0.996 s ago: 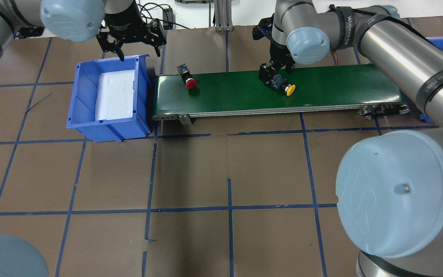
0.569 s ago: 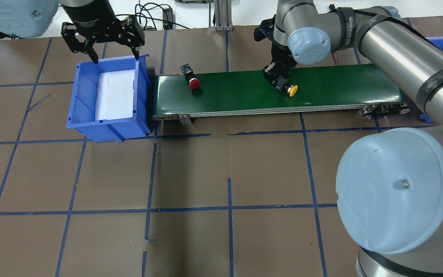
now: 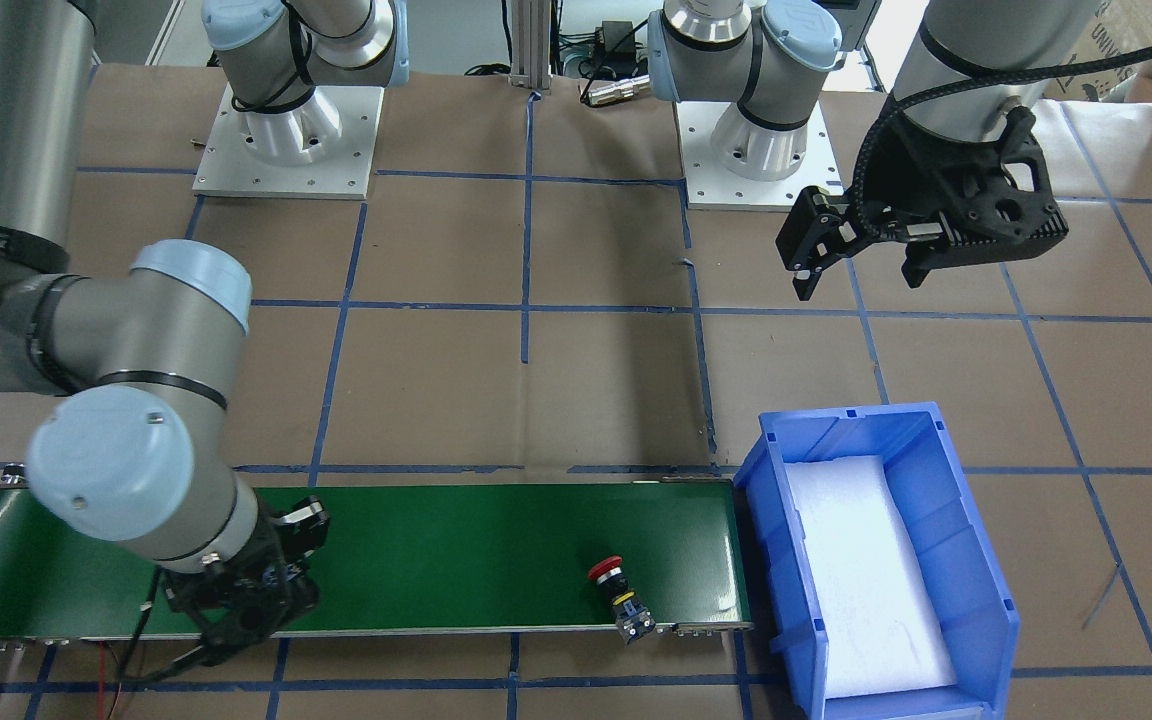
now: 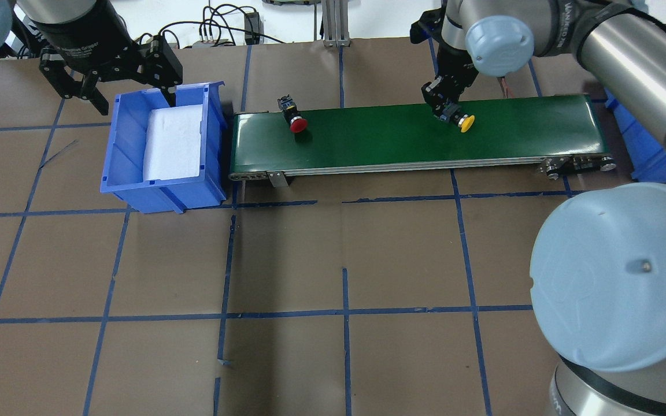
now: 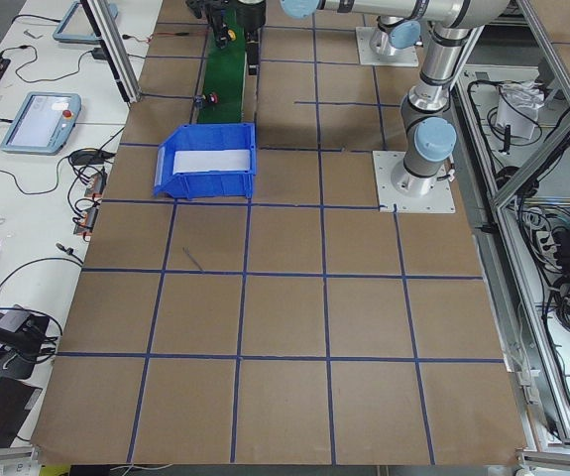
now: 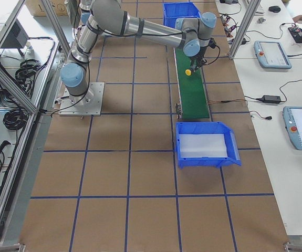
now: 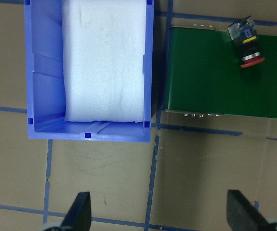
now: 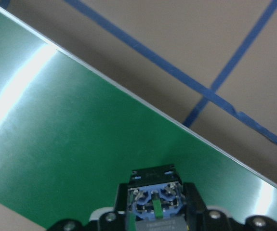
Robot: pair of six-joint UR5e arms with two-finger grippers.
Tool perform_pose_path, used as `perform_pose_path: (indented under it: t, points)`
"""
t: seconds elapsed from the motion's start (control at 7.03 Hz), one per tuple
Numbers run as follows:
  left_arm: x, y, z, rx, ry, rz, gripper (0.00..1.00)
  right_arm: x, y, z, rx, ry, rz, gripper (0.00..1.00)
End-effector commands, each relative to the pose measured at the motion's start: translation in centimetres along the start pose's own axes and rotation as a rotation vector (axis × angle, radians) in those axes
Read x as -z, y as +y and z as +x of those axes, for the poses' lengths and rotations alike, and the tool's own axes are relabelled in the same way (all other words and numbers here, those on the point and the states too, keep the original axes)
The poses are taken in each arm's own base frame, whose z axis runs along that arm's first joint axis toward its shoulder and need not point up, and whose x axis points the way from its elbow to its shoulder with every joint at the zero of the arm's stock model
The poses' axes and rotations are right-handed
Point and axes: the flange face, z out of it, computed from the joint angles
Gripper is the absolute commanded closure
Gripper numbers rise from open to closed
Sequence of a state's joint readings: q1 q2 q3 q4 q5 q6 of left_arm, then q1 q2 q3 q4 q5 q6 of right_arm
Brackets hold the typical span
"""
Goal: Transport two buttons from left to right
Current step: 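Lift the yellow button with the right gripper while the left gripper withdraws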
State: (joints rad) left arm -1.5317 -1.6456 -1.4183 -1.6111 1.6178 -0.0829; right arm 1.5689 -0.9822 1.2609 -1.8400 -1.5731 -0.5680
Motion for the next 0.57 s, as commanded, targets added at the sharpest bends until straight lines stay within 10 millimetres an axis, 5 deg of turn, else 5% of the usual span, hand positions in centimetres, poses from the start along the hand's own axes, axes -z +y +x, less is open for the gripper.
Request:
perform_pose_path:
  t: [0.0,0.43]
  points:
    - [0.0,-0.4,-2.0,-0.009,0.010,-0.003,0.00,6.7,5.5,9.9,-0.154,-0.001,0.010,0.91]
    - [0.0,-0.3,-2.4,-0.018,0.008,-0.015,0.00,9.5,11.7,19.3,-0.303,0.011,0.024,0.90]
